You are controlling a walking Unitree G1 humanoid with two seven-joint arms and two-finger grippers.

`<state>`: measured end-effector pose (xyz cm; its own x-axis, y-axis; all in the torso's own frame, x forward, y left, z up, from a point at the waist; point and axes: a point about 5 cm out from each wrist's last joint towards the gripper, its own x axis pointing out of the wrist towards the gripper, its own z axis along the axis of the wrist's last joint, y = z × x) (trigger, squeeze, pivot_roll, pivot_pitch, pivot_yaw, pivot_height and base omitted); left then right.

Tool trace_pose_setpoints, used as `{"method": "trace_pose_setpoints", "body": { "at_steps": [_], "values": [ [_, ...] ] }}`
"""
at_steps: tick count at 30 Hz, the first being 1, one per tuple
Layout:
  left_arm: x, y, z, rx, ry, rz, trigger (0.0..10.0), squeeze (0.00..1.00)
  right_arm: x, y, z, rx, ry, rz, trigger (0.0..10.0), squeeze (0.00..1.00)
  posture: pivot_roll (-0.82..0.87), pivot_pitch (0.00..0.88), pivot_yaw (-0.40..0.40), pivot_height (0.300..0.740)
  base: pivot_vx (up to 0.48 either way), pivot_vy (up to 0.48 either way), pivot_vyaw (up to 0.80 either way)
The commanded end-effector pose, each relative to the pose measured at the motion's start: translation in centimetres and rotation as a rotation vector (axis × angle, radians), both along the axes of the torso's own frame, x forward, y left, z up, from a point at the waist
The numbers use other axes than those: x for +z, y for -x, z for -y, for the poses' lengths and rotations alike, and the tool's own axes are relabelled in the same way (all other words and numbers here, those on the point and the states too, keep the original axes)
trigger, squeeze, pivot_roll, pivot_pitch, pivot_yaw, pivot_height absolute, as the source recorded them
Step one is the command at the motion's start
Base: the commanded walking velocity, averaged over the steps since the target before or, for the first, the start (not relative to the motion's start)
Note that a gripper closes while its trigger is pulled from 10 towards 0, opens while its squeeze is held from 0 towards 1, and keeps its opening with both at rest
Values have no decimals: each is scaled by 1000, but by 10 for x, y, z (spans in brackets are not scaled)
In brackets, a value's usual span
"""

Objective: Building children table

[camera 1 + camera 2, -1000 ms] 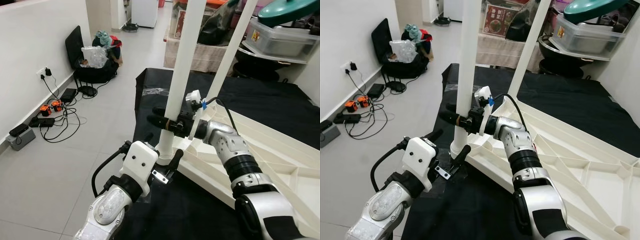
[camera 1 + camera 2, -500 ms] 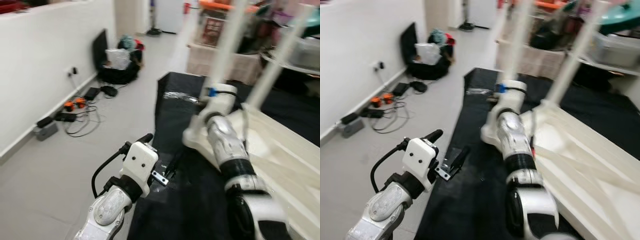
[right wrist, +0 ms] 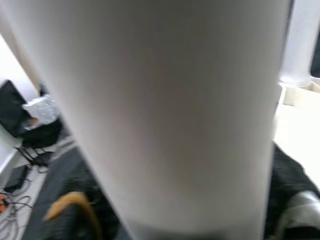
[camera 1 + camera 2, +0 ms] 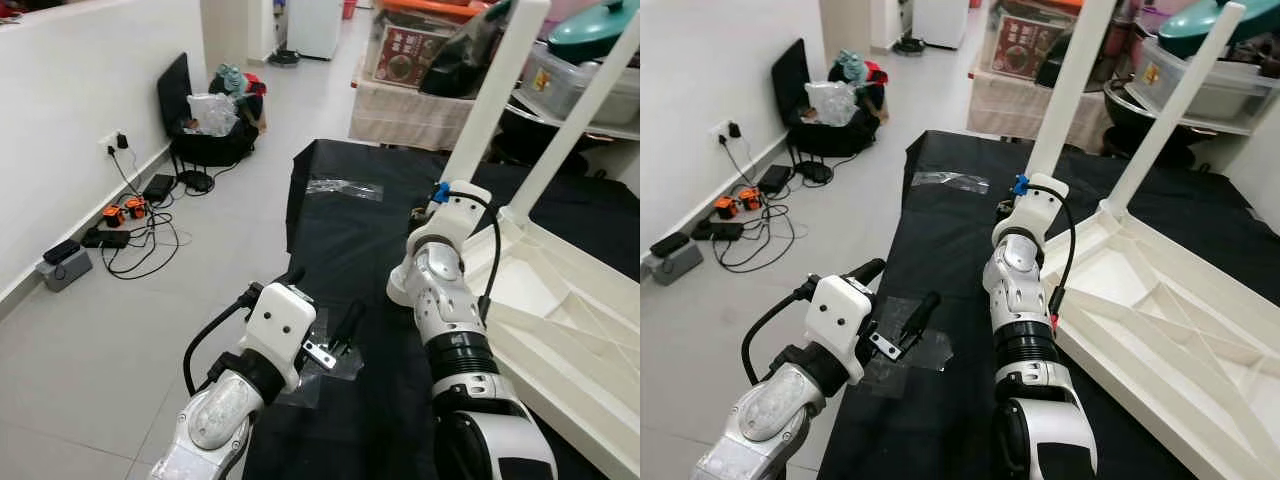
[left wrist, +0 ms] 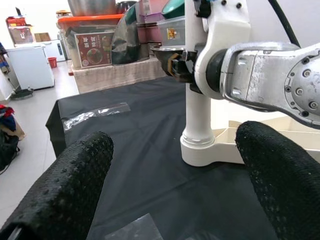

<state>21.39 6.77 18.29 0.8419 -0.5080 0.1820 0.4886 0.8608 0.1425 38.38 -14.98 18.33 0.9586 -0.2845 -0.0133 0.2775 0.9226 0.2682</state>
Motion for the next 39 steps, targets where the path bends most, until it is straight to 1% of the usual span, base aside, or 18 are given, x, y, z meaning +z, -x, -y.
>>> {"method": "trace_pose_setpoints", "body": {
  "at_steps": [1,2,4,5,8,10,11,14,16,18,23,24,32,33,35,37,38,39],
  "values": [
    [-1,0,1,-3,1,2,10000,0,21,-5,-3,31,7,80,10000,867,91,0,-115,740,0,0,0],
    [0,0,1,-2,2,2,10000,0,36,-9,-3,58,65,133,10000,0,87,0,-113,740,0,0,0],
    [1,0,1,-3,4,5,10000,0,57,-16,-2,176,99,204,10000,0,86,0,-112,740,0,0,0],
    [1,0,1,-3,4,5,10000,0,57,-16,-2,176,99,204,10000,0,86,0,-112,740,0,0,0],
    [1,-1,2,-1,5,8,10000,0,64,-19,-8,526,5,282,10000,0,82,0,-116,740,0,0,0],
    [2,-1,2,-1,6,9,10000,0,47,-14,-8,784,8,235,10000,0,91,0,-120,740,0,0,0],
    [2,-1,2,-1,6,9,10000,0,47,-14,-8,784,8,235,10000,0,91,0,-120,740,0,0,0],
    [2,-1,2,0,6,10,10000,0,25,-1,-9,1067,22,171,10000,0,90,0,-117,740,0,0,0],
    [2,-1,2,0,6,10,10000,0,25,-1,-9,1067,22,171,10000,0,90,0,-117,740,0,0,0],
    [2,-1,1,3,5,10,10000,0,7,17,-16,1339,97,121,10000,0,95,0,-116,740,0,0,0],
    [2,-1,1,4,3,10,10000,0,-3,25,-25,1480,110,102,10000,0,97,0,-115,740,0,0,0],
    [3,-1,1,4,3,10,10000,0,-2,20,-28,1432,90,100,0,0,97,0,-115,740,0,0,0],
    [3,-1,0,5,1,10,10000,0,7,3,-26,1207,84,143,0,0,98,0,-114,740,0,0,0],
    [3,-1,0,5,1,11,10000,0,9,-3,-21,1078,70,149,0,0,94,0,-112,740,0,0,0],
    [3,-1,0,5,1,11,10000,0,9,-3,-21,1078,70,149,0,0,94,0,-112,740,0,0,0],
    [3,-1,0,3,2,10,10000,0,7,-15,2,672,24,101,0,0,90,0,-111,740,0,0,0],
    [3,-1,0,1,1,10,10000,0,3,-16,19,427,44,54,0,0,87,0,-105,740,0,0,0],
    [2,-1,1,1,1,9,10000,0,0,-14,31,276,64,28,0,0,85,0,-108,740,0,0,0]
  ]
}}
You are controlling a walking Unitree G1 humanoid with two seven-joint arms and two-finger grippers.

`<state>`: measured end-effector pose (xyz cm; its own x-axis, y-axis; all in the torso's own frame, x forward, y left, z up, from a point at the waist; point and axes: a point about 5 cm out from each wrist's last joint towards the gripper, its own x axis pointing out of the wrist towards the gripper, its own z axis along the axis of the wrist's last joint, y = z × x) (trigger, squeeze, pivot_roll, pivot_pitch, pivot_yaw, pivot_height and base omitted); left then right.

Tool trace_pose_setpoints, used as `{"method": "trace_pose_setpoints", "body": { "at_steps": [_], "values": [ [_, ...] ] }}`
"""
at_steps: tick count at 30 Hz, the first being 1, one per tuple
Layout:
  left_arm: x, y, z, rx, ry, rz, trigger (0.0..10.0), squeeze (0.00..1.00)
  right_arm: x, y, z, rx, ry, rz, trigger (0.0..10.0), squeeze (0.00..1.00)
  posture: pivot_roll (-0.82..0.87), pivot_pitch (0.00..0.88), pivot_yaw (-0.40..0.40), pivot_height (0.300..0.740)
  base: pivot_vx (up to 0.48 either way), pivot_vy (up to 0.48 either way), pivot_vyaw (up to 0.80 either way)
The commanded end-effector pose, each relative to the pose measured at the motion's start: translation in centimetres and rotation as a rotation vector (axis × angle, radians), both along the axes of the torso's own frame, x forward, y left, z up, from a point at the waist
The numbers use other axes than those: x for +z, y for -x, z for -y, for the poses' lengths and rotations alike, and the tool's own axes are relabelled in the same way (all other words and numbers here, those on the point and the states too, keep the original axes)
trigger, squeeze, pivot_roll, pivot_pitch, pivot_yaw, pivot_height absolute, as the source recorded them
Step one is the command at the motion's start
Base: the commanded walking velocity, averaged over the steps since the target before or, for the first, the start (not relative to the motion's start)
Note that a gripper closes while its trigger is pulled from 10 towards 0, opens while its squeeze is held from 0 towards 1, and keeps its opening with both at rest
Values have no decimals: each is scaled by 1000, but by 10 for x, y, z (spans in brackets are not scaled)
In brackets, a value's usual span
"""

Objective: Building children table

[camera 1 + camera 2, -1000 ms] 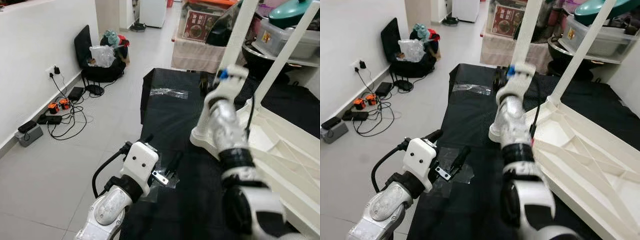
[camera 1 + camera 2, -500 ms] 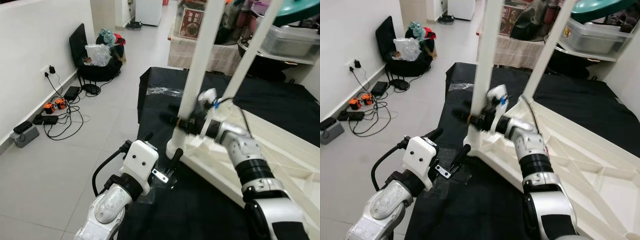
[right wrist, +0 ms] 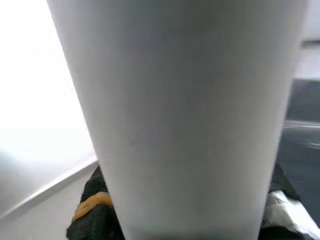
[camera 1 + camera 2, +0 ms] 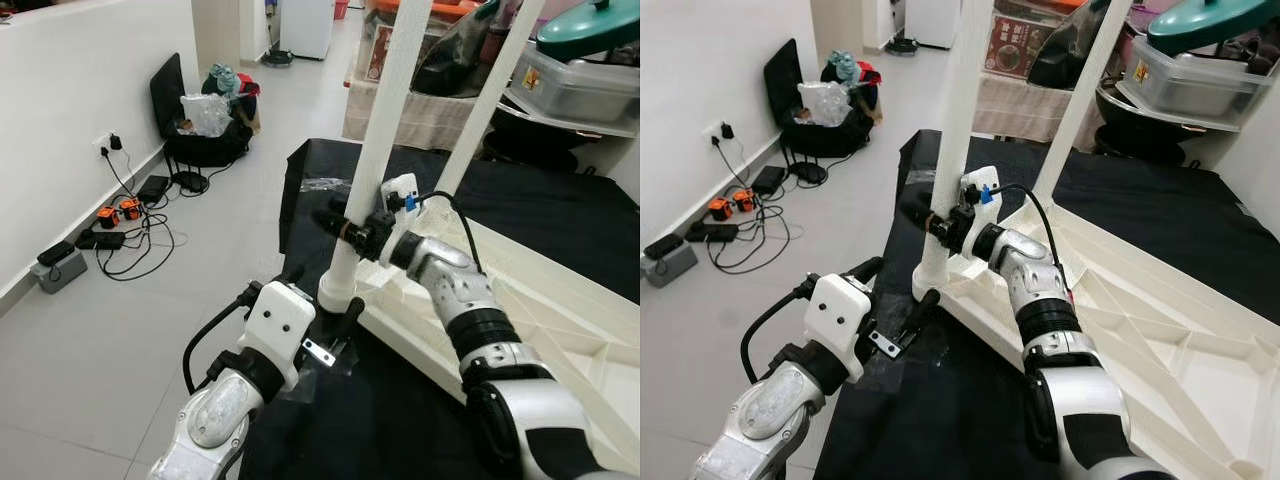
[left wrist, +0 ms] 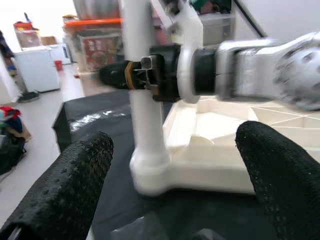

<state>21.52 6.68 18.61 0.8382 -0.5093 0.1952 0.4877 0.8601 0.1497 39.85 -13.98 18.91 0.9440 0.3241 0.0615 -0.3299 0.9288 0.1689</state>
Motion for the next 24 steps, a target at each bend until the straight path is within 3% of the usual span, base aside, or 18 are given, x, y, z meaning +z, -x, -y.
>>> {"method": "trace_pose_setpoints", "body": {
  "at_steps": [1,2,4,5,6,8,10,11,13,14,16,17,18,19,20,21,24],
  "values": [
    [-1,0,0,2,1,-6,10000,0,-7,2,47,-418,-22,-45,0,0,85,0,-108,740,0,0,0],
    [-1,0,0,2,1,-6,10000,0,-7,2,47,-418,-22,-45,0,0,85,0,-108,740,0,0,0],
    [-1,0,1,0,1,-7,10000,0,-10,12,58,-616,3,-41,0,0,85,0,-109,740,0,0,0],
    [-1,0,1,0,1,-7,10000,0,-10,12,58,-616,3,-41,0,0,85,0,-109,740,0,0,0],
    [-1,0,1,0,2,-7,10000,0,-11,18,61,-705,8,-36,0,0,89,0,-109,740,0,0,0],
    [-1,0,0,1,2,-7,10000,0,-12,25,51,-774,-2,-57,0,0,90,0,-110,740,0,0,0],
    [-2,0,0,2,1,-7,10000,0,-11,26,40,-760,-6,-73,0,0,91,0,-110,740,0,0,0],
    [-2,0,0,3,1,-7,10000,0,-11,26,36,-748,-9,-75,2549,0,91,0,-110,740,0,0,0],
    [-2,0,0,3,1,-7,10000,0,-11,26,36,-748,-9,-75,2549,0,91,0,-110,740,0,0,0],
    [-3,0,0,2,0,-7,10000,0,-10,24,30,-715,-21,-72,10000,0,88,0,-112,740,0,0,0],
    [-3,0,1,2,0,-8,10000,0,-6,20,23,-685,-16,-54,10000,0,85,0,-109,740,0,0,0],
    [-4,0,1,0,0,-9,10000,0,3,17,16,-630,-38,7,10000,584,86,0,-113,740,0,0,0],
    [-4,0,1,0,0,-9,10000,0,3,17,16,-630,-38,7,10000,584,86,0,-113,740,0,0,0],
    [-4,1,1,-1,1,-9,10000,0,14,14,11,-574,-59,67,10000,1000,88,0,-115,740,0,0,0],
    [-4,1,1,-1,1,-9,10000,0,14,14,11,-574,-59,67,10000,1000,88,0,-115,740,0,0,0],
    [-4,1,1,-5,3,-10,10000,0,34,9,7,-482,-14,182,10000,0,87,0,-112,740,0,0,0],
    [-5,2,2,-21,9,-20,10000,0,41,3,7,-400,71,183,10000,0,86,0,-114,740,0,0,0]
  ]
}}
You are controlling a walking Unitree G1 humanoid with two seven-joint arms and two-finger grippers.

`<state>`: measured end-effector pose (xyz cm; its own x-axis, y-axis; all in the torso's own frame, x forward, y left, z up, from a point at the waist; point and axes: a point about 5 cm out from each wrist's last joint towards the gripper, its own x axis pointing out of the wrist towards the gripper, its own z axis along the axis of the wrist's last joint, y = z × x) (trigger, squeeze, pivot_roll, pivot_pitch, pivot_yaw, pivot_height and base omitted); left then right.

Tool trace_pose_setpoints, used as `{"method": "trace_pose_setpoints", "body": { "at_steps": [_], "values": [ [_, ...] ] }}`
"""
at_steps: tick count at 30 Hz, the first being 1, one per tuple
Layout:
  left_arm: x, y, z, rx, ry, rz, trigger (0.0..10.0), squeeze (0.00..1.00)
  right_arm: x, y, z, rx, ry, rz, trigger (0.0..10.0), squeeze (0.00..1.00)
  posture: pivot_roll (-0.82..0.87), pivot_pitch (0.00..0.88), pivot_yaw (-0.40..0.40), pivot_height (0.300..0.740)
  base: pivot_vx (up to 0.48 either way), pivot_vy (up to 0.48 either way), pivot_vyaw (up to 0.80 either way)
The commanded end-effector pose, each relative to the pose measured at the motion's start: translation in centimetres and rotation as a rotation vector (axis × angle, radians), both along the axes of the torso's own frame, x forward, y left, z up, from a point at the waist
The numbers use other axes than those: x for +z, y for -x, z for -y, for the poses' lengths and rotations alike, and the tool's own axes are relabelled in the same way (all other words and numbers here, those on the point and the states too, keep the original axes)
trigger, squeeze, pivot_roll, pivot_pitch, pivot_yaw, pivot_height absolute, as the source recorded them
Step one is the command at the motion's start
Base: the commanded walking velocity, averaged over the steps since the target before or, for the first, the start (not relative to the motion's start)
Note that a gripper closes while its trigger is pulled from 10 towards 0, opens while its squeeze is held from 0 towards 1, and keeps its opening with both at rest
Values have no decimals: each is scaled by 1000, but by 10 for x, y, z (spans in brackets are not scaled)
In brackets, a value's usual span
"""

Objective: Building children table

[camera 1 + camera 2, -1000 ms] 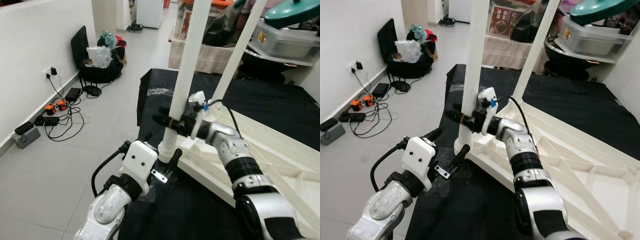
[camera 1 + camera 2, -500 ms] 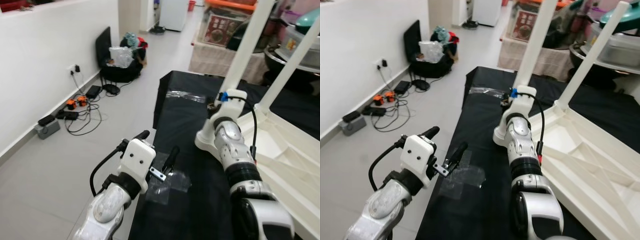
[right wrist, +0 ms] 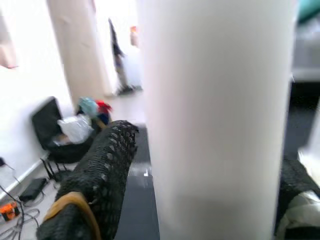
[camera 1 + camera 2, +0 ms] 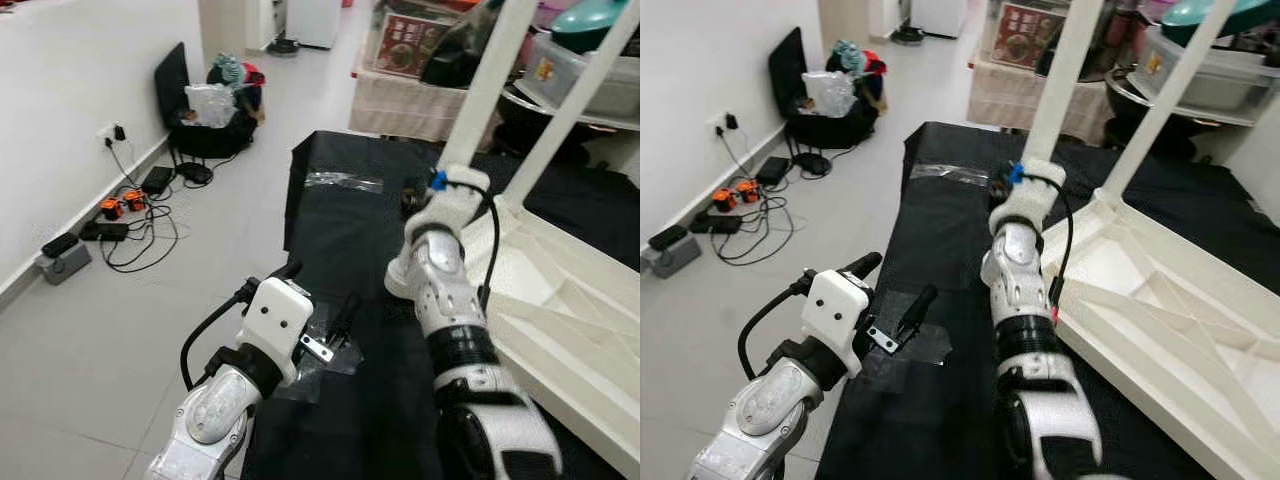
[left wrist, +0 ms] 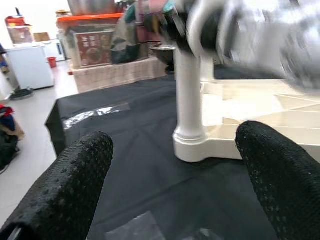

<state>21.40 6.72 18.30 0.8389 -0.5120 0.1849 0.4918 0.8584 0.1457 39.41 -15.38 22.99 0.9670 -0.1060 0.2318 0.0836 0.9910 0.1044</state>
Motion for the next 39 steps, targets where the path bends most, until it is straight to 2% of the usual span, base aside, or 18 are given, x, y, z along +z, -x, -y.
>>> {"method": "trace_pose_setpoints", "body": {
  "at_steps": [1,5,6,8,9,11,13,16,17,18,22,29,30,31,32,33,35,39],
  "values": [
    [-2,1,3,-22,13,-11,10000,0,0,-2,-6,51,38,-18,10000,0,86,0,-114,740,0,0,0],
    [-3,4,6,-46,8,-20,10000,0,-20,-5,-26,538,41,-195,10000,0,87,0,-113,740,0,0,0],
    [-3,4,6,-46,8,-20,10000,0,-20,-5,-26,538,41,-195,10000,0,87,0,-113,740,0,0,0],
    [-4,4,7,-50,6,-21,10000,0,-26,7,-34,826,76,-205,10000,0,92,0,-115,740,0,0,0],
    [-4,4,7,-50,6,-21,10000,0,-26,7,-34,826,76,-205,10000,0,92,0,-115,740,0,0,0],
    [-3,4,7,-45,6,-19,10000,0,-26,23,-36,1100,94,-150,10000,0,95,0,-120,740,0,0,0],
    [-2,4,6,-39,5,-18,10000,0,-26,29,-35,1233,91,-125,10000,0,97,0,-120,740,0,0,0],
    [-2,4,5,-37,4,-17,10000,0,-27,30,-36,1274,69,-125,10000,0,100,0,-121,740,0,0,0],
    [-2,3,5,-36,4,-16,10000,0,-29,28,-36,1263,58,-129,7569,0,100,0,-121,740,0,0,0],
    [-2,3,5,-35,4,-16,10000,0,-31,24,-35,1225,51,-134,0,0,100,0,-121,740,0,0,0],
    [-1,3,5,-35,4,-14,10000,0,-34,21,-34,1178,49,-143,0,0,100,0,-119,740,0,0,0],
    [-1,3,4,-30,0,-14,10000,0,-35,1,-17,738,-45,-150,0,0,98,0,-117,740,0,0,0],
    [-1,3,4,-30,0,-14,10000,0,-35,1,-17,738,-45,-150,0,0,98,0,-117,740,0,0,0],
    [-1,2,3,-28,-1,-13,10000,0,-38,-4,-1,458,-85,-172,0,0,94,0,-115,740,0,0,0],
    [-1,2,3,-28,-1,-13,10000,0,-38,-4,-1,458,-85,-172,0,0,94,0,-115,740,0,0,0],
    [-1,2,3,-28,-2,-13,10000,0,-40,-4,13,212,-110,-170,0,0,92,0,-113,740,0,0,0],
    [-1,2,3,-27,-2,-12,10000,0,-39,7,30,-84,-133,-130,0,0,98,0,-117,740,0,0,0],
    [-1,2,3,-26,-2,-11,10000,0,-39,19,34,-210,-140,-111,0,0,94,0,-113,740,0,0,0]
  ]
}}
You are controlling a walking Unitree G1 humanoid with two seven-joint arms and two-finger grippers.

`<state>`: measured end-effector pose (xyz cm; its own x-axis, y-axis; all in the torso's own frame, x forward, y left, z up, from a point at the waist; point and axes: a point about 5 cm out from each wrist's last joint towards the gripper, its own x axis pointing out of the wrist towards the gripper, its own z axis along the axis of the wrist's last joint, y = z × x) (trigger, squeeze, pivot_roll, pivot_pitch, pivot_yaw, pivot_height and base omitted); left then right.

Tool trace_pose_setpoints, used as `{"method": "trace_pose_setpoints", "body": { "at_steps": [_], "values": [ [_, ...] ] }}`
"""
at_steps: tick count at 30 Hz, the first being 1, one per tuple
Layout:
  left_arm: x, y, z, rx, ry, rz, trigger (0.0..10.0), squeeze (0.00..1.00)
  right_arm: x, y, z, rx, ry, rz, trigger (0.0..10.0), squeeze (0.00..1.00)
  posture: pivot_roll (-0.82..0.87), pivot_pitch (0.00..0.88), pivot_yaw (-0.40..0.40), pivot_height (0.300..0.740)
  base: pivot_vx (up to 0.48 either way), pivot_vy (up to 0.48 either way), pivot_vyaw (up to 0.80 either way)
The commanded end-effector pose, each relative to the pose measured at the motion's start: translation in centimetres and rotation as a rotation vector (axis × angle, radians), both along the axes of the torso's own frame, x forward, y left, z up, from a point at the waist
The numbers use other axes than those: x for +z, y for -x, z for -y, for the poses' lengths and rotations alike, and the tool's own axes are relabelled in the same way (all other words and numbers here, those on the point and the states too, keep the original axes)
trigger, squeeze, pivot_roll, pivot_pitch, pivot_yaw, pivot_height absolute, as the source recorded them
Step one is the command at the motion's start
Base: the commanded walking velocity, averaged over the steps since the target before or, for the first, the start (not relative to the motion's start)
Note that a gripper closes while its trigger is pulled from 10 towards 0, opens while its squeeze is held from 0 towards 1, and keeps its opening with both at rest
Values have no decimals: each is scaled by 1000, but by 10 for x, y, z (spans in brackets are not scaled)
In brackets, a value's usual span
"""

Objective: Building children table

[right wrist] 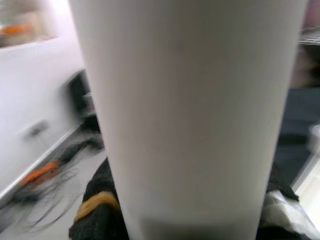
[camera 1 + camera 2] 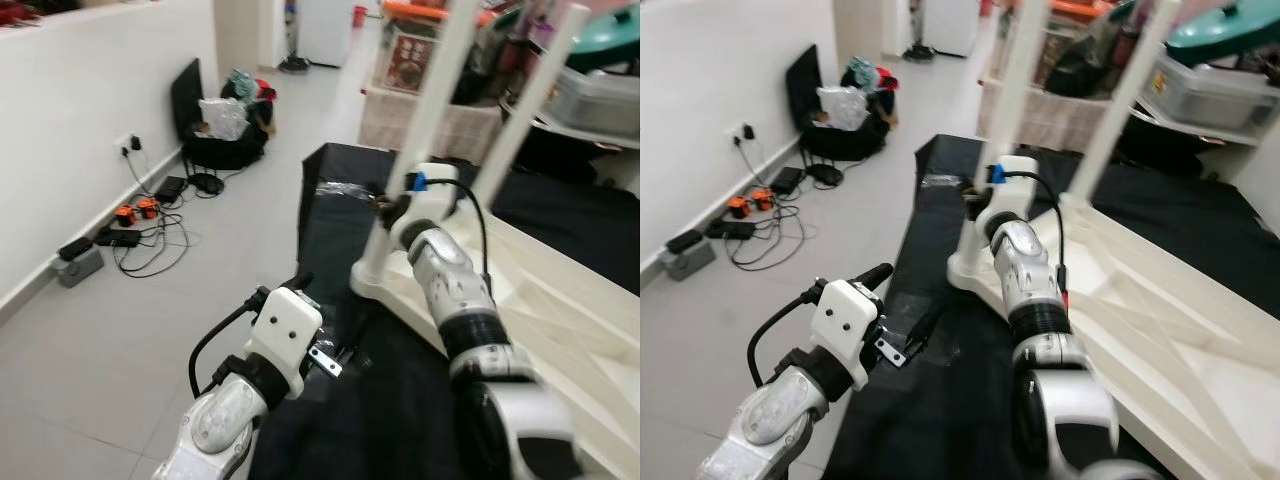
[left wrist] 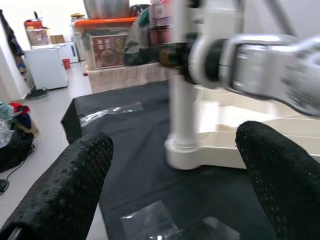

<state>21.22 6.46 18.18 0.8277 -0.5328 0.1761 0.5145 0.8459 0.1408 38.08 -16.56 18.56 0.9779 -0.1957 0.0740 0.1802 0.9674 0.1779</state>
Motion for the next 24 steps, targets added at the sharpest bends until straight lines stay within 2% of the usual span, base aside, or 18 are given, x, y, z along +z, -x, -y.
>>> {"method": "trace_pose_setpoints", "body": {
  "at_steps": [1,2,5,6,7,8,10,11,12,13,16,17,18,19,20,21,23,24],
  "values": [
    [0,0,1,-1,-2,-1,10000,0,6,6,22,-137,-35,31,0,0,94,0,-113,740,0,0,0],
    [0,0,0,0,-1,-1,10000,0,3,12,21,-197,-35,12,0,0,93,0,-114,740,0,0,0],
    [-1,0,0,1,-4,-2,10000,0,-1,15,16,-228,-51,-23,0,0,94,0,-116,740,0,0,0],
    [-1,0,0,1,-4,-2,10000,0,-3,15,6,-204,-62,-42,9020,0,91,0,-114,740,0,0,0],
    [-1,0,0,1,-4,-2,10000,0,-3,15,6,-204,-62,-42,9020,0,91,0,-114,740,0,0,0],
    [-1,0,0,1,-5,-3,10000,0,-2,11,-5,-151,-65,-39,10000,0,91,0,-115,740,0,0,0],
    [-1,0,0,1,-5,-3,10000,0,-2,11,-5,-151,-65,-39,10000,0,91,0,-115,740,0,0,0],
    [-2,0,0,2,-4,-4,10000,0,1,8,-13,-88,-70,-22,10000,851,89,0,-114,740,0,0,0],
    [-2,0,0,2,-4,-4,10000,0,1,8,-13,-88,-70,-22,10000,851,89,0,-114,740,0,0,0],
    [-2,0,0,2,-4,-3,10000,0,5,3,-17,-30,-66,-1,10000,1000,88,0,-115,740,0,0,0],
    [-2,0,0,3,-4,-2,10000,0,10,1,-17,-28,-46,12,10000,1000,90,0,-118,740,0,0,0],
    [-2,0,0,4,-3,-1,10000,0,16,-3,-17,7,-33,27,10000,0,88,0,-116,740,0,0,0],
    [-2,0,0,5,-4,0,10000,0,24,-8,-20,93,-22,53,10000,0,89,0,-116,740,0,0,0],
    [-2,0,0,5,-4,0,10000,0,24,-8,-20,93,-22,53,10000,0,89,0,-116,740,0,0,0],
    [-1,0,0,6,-4,0,10000,0,29,-12,-24,210,-20,59,10000,0,85,0,-114,740,0,0,0],
    [-1,0,0,6,-4,0,10000,0,29,-12,-24,210,-20,59,10000,0,85,0,-114,740,0,0,0],
    [-1,0,0,6,-4,2,10000,0,22,-9,-42,605,70,-4,10000,0,87,0,-119,740,0,0,0],
    [-1,0,0,6,-4,2,10000,0,22,-9,-42,605,70,-4,10000,0,87,0,-119,740,0,0,0]
  ]
}}
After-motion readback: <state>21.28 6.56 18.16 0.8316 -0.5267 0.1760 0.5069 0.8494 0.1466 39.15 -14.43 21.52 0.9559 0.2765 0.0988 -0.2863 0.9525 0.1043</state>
